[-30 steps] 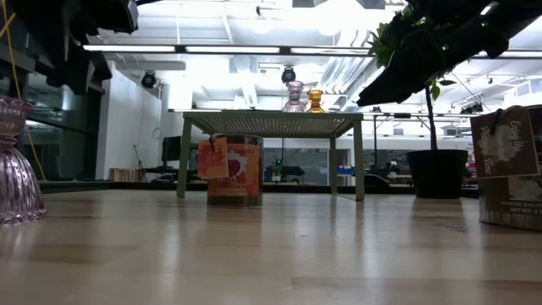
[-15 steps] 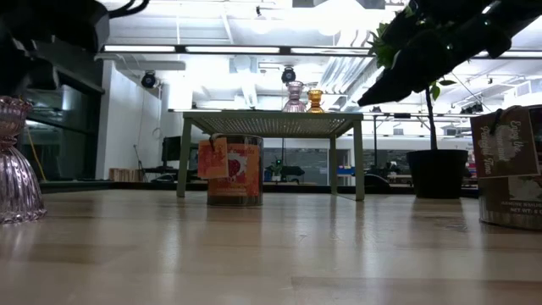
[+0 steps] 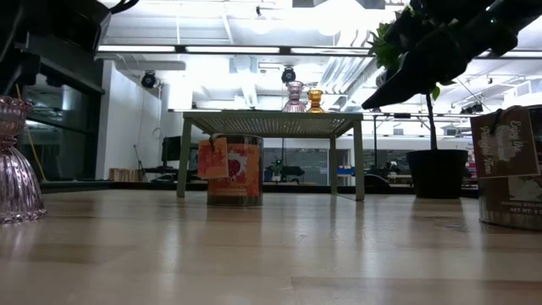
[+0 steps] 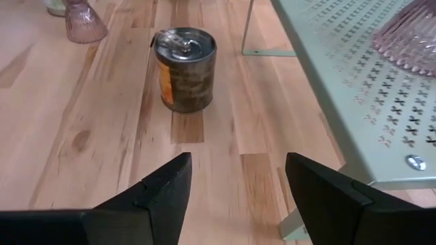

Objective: Pick & Place candle stick holders
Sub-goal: Put the purple glass candle holder on the shelf

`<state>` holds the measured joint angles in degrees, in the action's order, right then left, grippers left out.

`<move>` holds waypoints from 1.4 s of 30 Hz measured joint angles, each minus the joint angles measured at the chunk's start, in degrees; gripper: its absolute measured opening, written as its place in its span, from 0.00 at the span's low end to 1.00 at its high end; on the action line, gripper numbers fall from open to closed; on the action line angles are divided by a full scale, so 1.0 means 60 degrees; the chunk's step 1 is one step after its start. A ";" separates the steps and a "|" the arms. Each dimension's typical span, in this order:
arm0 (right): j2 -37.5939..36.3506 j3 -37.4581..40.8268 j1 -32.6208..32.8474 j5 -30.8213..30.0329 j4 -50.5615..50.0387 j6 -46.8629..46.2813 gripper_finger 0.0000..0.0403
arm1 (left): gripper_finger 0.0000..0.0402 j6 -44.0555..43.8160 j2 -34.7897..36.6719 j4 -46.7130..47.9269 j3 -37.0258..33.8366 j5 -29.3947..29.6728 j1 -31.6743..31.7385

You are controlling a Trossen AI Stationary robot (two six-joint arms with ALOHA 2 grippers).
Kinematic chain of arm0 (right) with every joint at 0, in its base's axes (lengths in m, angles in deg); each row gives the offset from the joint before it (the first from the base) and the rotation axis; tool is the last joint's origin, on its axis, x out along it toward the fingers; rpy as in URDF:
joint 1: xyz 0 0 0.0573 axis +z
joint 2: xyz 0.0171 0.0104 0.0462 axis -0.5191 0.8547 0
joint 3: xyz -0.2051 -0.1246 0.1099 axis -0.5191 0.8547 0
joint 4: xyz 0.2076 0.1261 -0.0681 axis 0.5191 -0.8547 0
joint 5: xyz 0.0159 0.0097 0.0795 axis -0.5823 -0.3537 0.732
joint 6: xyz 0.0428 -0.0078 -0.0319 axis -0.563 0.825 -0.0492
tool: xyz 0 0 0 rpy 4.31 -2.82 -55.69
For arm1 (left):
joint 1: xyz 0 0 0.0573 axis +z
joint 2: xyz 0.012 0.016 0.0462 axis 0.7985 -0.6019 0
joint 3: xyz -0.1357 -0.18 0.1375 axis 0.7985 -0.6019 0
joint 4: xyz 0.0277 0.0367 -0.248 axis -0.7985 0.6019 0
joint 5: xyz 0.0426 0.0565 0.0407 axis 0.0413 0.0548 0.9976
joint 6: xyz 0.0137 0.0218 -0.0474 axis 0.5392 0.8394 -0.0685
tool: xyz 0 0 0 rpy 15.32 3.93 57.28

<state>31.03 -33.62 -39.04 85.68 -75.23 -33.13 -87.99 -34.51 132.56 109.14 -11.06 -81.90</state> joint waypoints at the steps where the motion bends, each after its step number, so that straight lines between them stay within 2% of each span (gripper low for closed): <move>1: 0.0000 0.0000 0.0050 -0.0030 -0.0006 0.0000 0.58 | 0.56 -0.0183 0.0000 0.0004 0.0000 0.0030 0.0000; 8: -0.0004 0.0000 0.0418 -0.0064 -0.0226 -0.0044 0.58 | 0.56 -0.1410 0.0000 -0.0068 0.0000 -0.0242 -0.0004; 17: -0.0004 0.0000 0.0860 -0.1072 -0.0780 -0.0074 0.58 | 0.56 -0.1668 0.0000 -0.0694 0.0135 -0.0233 -0.0017; 22: -0.0029 0.0000 0.1051 -0.1232 -0.0872 -0.0185 0.58 | 0.56 -0.1734 0.0000 -0.0675 0.0377 0.0260 -0.0186; 27: -0.0167 0.0000 0.1254 -0.1565 -0.1015 -0.0263 0.58 | 0.56 -0.2253 -0.0102 -0.0374 0.0444 0.0711 -0.0565; 35: -0.0445 0.0000 0.1387 -0.1773 -0.1097 -0.0355 0.58 | 0.56 -0.2925 -0.0780 0.0250 0.0441 0.0284 -0.0754; 42: -0.0484 0.0000 0.1387 -0.1773 -0.1142 -0.0437 0.58 | 0.56 -0.3151 -0.0947 0.0743 0.0441 0.0684 -0.0747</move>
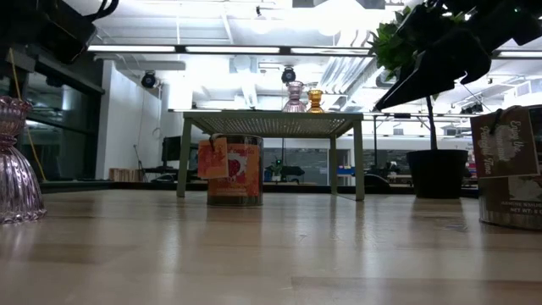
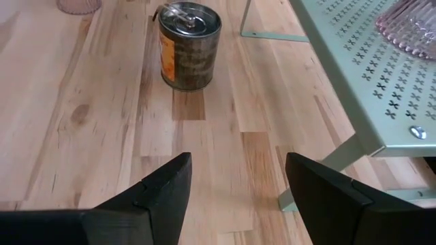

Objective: Pick & Place candle stick holders
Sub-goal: Put the purple glass candle holder on the shelf

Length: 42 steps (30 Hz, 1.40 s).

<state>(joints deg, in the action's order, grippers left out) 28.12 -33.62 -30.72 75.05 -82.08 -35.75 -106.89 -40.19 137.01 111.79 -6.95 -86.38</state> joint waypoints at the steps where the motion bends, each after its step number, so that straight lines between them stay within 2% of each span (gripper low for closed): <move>1: 0.0000 0.0000 0.0000 0.0000 -0.0020 -0.0030 0.58 | 0.56 -0.0021 0.0000 0.0015 0.0000 0.0026 0.0000; 15: 0.0000 0.0000 -0.0004 0.0004 -0.0019 -0.0062 0.58 | 0.56 -0.0244 -0.0077 0.0214 0.0000 0.0541 0.0009; 23: 0.0000 0.0004 -0.0004 0.0004 -0.0061 -0.0066 0.58 | 0.56 0.0214 -0.0729 0.0113 0.0000 -0.0291 0.0502; 42: 0.0000 0.0004 -0.0004 0.0007 -0.0099 -0.0142 0.58 | 0.56 0.0590 -0.0725 -0.0021 0.0000 -0.0290 0.0583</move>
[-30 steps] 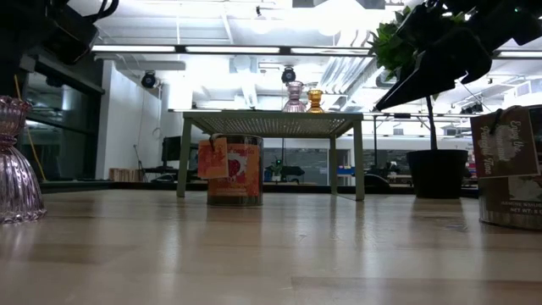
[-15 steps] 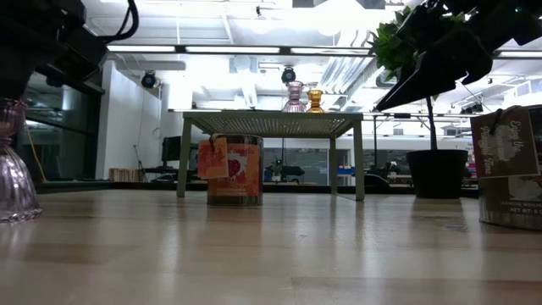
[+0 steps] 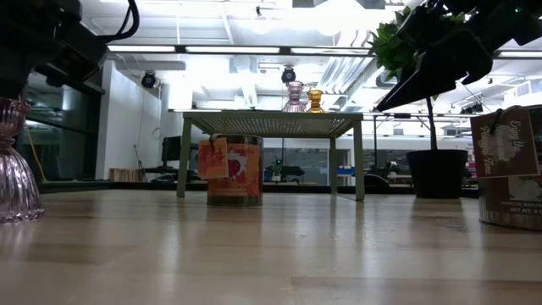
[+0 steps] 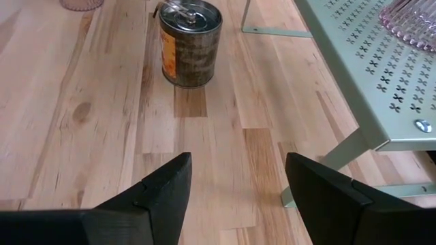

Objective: Pick & Place candle stick holders
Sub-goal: Put the purple glass candle holder on the shelf

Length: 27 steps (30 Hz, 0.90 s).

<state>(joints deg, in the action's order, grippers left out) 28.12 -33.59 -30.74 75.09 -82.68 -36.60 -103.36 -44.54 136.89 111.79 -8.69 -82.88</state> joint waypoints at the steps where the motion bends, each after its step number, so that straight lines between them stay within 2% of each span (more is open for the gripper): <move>1: 0.0000 0.0000 0.0000 0.0000 0.0005 0.0000 0.58 | 0.56 0.0000 0.0000 -0.0019 0.0000 0.0000 0.0000; 27: 0.0000 0.0001 0.0000 0.0113 -0.0036 0.0048 0.58 | 0.54 0.0262 0.0000 -0.0236 0.0000 -0.0097 0.0000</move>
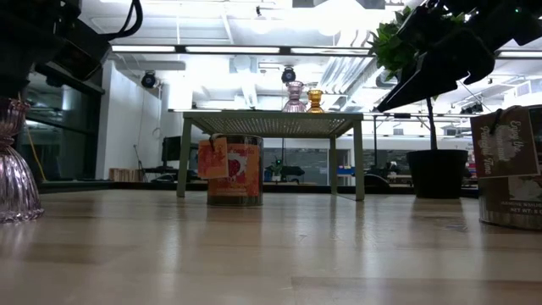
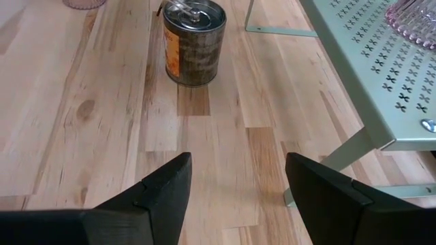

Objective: Pick & Place candle stick holders
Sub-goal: Put the purple glass candle holder on the shelf

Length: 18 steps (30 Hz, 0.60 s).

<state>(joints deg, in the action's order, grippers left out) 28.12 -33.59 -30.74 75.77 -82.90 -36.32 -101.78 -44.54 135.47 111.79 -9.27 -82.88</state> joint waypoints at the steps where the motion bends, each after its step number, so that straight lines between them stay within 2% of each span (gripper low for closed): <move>1: 0.0000 0.0003 0.0000 -0.0001 0.0000 0.0002 0.58 | 0.53 -0.0005 0.0000 0.0000 0.0000 -0.0037 0.0000; 15: 0.0000 0.0003 0.0000 -0.0004 0.0004 0.0022 0.58 | 0.10 0.0119 0.0006 -0.0009 0.0000 -0.0126 0.0000; 18: 0.0000 0.0003 0.0000 0.0000 0.0004 0.0019 0.58 | 0.05 0.0319 0.0022 -0.0086 0.0000 -0.0190 0.0000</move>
<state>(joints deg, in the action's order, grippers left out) 28.12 -33.57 -30.74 75.77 -82.88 -36.21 -99.87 -44.41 134.96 111.79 -10.42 -82.88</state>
